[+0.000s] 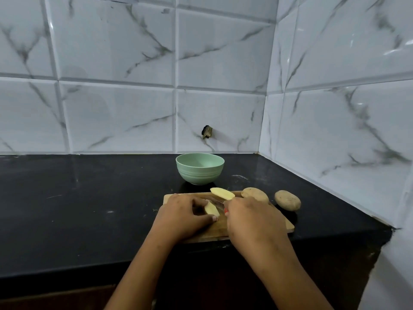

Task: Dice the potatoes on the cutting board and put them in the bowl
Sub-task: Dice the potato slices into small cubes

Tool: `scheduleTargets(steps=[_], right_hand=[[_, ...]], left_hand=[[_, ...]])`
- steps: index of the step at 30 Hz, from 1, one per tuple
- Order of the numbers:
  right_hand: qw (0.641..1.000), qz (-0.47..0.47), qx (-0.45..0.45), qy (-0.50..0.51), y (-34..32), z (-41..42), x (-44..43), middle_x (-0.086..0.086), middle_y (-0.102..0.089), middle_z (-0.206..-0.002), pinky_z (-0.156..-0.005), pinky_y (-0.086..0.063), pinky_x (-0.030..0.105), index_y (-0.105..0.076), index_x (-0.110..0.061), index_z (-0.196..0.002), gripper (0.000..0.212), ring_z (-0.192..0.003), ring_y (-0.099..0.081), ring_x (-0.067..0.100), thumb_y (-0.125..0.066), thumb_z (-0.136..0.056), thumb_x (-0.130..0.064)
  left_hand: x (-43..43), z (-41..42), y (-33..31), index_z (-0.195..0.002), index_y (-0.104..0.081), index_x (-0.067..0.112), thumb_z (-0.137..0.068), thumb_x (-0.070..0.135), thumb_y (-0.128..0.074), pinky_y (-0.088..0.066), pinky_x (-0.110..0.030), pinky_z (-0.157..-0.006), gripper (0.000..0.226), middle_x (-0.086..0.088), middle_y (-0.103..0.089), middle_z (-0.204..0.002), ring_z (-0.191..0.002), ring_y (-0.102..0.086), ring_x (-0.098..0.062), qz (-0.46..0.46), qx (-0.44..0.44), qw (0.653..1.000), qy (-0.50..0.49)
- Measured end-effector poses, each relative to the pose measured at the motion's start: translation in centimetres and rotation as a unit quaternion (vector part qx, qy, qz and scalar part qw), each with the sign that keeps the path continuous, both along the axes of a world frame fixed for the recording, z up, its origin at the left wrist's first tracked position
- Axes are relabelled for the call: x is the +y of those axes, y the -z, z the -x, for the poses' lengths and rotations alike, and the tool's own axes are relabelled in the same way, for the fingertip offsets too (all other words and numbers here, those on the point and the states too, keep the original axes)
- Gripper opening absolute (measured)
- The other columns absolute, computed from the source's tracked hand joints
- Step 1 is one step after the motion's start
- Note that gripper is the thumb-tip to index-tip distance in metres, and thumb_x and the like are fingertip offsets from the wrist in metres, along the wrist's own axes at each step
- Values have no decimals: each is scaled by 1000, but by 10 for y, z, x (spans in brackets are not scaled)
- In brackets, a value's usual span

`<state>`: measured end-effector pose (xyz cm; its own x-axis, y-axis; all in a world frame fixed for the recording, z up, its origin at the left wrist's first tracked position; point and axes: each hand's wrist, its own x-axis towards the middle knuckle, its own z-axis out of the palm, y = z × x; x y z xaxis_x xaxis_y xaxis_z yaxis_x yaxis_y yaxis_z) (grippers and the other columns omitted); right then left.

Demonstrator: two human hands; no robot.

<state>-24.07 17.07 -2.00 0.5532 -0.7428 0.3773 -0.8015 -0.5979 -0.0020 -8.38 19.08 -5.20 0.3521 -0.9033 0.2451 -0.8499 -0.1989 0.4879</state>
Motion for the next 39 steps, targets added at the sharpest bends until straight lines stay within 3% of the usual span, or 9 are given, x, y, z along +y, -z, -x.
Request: scheduleTargets(steps=[4, 7, 12, 16, 21, 24, 27, 34, 39], right_hand=[[998, -22, 51, -28, -15, -7, 7, 4, -60, -108, -47, -24, 23, -56, -13, -120, 28, -75, -43, 17, -44, -96, -6], [996, -24, 77, -42, -17, -4, 9, 4, -60, -108, -47, -24, 23, -57, -12, -120, 28, -76, -44, 17, -45, -95, -6], [995, -19, 80, -47, -15, 5, 12, -1, -50, -89, -48, -24, 24, -56, -18, -119, 27, -75, -43, 16, -50, -93, -10], [995, -21, 89, -37, -13, 6, 14, 2, -61, -109, -54, -31, 25, -54, -19, -123, 31, -85, -53, 18, -48, -94, -10], [995, -36, 79, -44, -12, 21, 23, -1, -58, -111, -48, -25, 22, -50, -25, -131, 35, -79, -46, 14, -46, -97, -18], [996, -40, 60, -55, -6, 45, 36, -6, -52, -102, -54, -31, 19, -47, -31, -132, 33, -84, -49, 11, -43, -99, -26], [996, -50, 51, -54, -8, 59, 43, -6, -54, -109, -55, -32, 18, -47, -34, -132, 33, -89, -55, 10, -42, -100, -26], [997, -58, -11, -41, -26, 72, 40, -8, -51, -92, -61, -43, 26, -58, -36, -117, 26, -80, -50, 8, -40, -99, -30], [989, -48, -127, -65, -24, 61, 29, -21, -53, -104, -81, -48, 30, -39, -45, -140, 40, -97, -52, 10, -36, -102, -31]], left_hand=[[-1, 2, 2, -117, -63, 46, -78, 53, -65, -43, -29, -87, 40, 15, -60, -121, -120, -45, -8, 9, 11, 1000, -19], [-1, 4, 2, -117, -63, 45, -79, 52, -64, -42, -29, -86, 38, 16, -61, -119, -120, -45, -9, 7, 11, 1000, -23], [0, 3, 2, -119, -62, 45, -77, 56, -66, -42, -29, -89, 43, 17, -58, -125, -120, -47, -9, -5, 19, 999, -27], [0, 4, 1, -119, -63, 43, -77, 55, -68, -39, -30, -89, 44, 15, -57, -126, -121, -47, -11, -2, 22, 999, -31], [1, 4, 1, -120, -62, 40, -78, 54, -68, -39, -29, -91, 45, 14, -56, -128, -122, -47, -11, 2, 27, 999, -30], [1, 4, 1, -121, -62, 38, -78, 54, -67, -38, -28, -90, 46, 14, -56, -128, -121, -47, -11, 5, 21, 999, -25], [1, 3, 0, -122, -61, 38, -78, 56, -67, -41, -31, -92, 48, 12, -57, -128, -120, -48, -11, -3, 21, 1000, -22], [5, 4, 0, -122, -61, 39, -77, 57, -66, -43, -31, -94, 48, 12, -57, -127, -117, -50, -11, -4, 19, 1000, -21], [6, 4, 2, -121, -62, 37, -78, 55, -67, -44, -34, -98, 47, 12, -57, -127, -117, -50, -10, 10, 18, 1000, -15]])
